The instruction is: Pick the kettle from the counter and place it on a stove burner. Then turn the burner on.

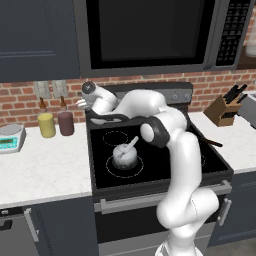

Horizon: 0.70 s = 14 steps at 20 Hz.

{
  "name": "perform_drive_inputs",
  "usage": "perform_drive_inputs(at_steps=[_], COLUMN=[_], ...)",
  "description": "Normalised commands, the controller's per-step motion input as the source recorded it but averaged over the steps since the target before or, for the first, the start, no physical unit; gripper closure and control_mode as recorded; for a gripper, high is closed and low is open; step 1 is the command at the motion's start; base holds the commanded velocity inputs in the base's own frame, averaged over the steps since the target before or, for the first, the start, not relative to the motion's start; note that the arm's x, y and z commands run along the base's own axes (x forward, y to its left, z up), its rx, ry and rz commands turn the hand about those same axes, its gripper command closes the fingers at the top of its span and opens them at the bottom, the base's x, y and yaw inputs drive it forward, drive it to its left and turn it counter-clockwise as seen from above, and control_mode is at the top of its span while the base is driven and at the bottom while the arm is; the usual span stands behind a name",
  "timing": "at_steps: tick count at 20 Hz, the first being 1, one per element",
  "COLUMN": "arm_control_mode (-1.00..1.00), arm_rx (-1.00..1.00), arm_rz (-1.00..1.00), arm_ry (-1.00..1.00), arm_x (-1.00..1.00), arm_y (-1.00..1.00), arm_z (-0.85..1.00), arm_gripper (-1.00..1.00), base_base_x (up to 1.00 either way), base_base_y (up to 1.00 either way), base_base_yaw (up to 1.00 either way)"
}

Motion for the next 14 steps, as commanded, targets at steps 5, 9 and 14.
perform_drive_inputs(at_steps=[5,9,14], arm_control_mode=[-1.0,-1.0,-1.0], arm_rx=[-0.03,-0.01,0.0], arm_rz=[0.0,0.0,0.0], arm_ry=[0.0,0.0,0.0], arm_x=[0.38,0.29,0.37], arm_y=[0.01,0.0,0.0], arm_z=[-0.1,-0.17,-0.14], arm_gripper=[-1.0,-1.0,-1.0], base_base_x=[0.0,0.0,0.0], base_base_y=[0.0,0.0,0.0], base_base_yaw=[0.0,0.0,0.0])
